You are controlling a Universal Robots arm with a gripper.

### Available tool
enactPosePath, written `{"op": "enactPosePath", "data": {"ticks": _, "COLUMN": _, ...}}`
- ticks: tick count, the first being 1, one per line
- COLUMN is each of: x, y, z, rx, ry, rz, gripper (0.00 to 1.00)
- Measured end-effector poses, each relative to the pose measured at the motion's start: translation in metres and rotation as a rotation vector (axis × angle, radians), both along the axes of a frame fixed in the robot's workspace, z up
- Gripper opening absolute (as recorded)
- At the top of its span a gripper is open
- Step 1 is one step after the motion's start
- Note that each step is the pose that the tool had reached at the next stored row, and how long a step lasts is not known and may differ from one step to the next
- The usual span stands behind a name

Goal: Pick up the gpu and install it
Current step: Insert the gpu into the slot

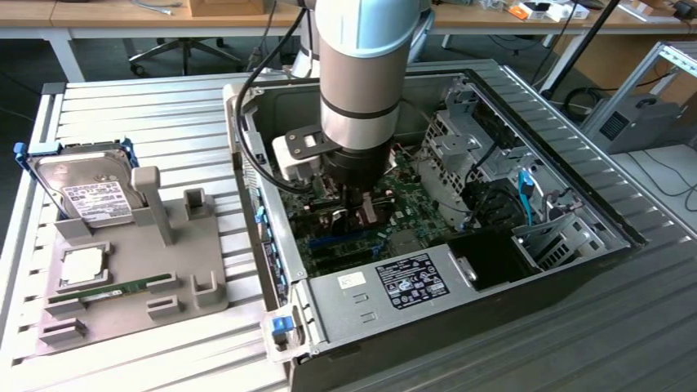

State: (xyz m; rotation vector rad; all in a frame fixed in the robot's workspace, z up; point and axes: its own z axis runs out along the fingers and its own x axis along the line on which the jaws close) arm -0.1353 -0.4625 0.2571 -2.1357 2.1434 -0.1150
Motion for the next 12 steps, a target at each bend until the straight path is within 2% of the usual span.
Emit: {"op": "enactPosePath", "data": {"ticks": 12, "x": -0.0009, "y": 0.0001, "z": -0.0015, "rx": -0.0003, "ry": -0.0009, "rz": -0.012, "gripper": 0.27}}
